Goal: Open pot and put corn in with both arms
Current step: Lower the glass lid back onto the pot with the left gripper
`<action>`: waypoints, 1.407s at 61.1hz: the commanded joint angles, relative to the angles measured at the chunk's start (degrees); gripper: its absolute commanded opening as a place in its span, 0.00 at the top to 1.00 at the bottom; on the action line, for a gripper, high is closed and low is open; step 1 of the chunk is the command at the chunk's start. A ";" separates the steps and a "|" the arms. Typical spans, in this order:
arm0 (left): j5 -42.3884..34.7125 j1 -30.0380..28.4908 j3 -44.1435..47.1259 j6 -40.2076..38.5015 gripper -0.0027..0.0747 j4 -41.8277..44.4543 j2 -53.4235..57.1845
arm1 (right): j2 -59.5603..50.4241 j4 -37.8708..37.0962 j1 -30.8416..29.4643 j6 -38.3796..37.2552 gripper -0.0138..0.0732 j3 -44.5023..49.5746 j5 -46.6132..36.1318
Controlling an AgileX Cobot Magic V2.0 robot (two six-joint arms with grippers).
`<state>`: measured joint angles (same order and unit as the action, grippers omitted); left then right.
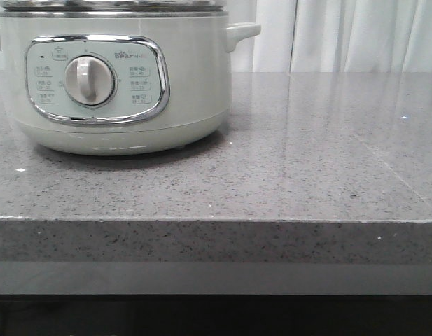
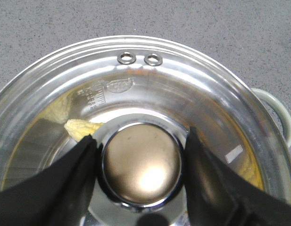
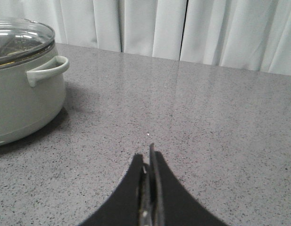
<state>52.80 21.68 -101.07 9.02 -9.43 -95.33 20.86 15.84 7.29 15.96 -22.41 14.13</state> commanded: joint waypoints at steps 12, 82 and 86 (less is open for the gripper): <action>-3.81 0.43 -2.75 0.14 0.34 -1.35 3.42 | 0.36 0.07 -0.28 0.45 0.92 -1.56 -4.79; -33.28 0.43 53.63 1.51 0.99 0.28 58.02 | 0.36 0.07 -0.28 0.45 0.92 -1.56 -4.74; -34.91 0.43 58.91 1.51 0.99 0.28 63.20 | 0.36 0.07 -0.28 0.45 0.92 -1.56 -4.74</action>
<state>24.98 21.68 -45.20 10.43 -8.58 -37.11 20.86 15.84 7.29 15.96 -22.41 14.13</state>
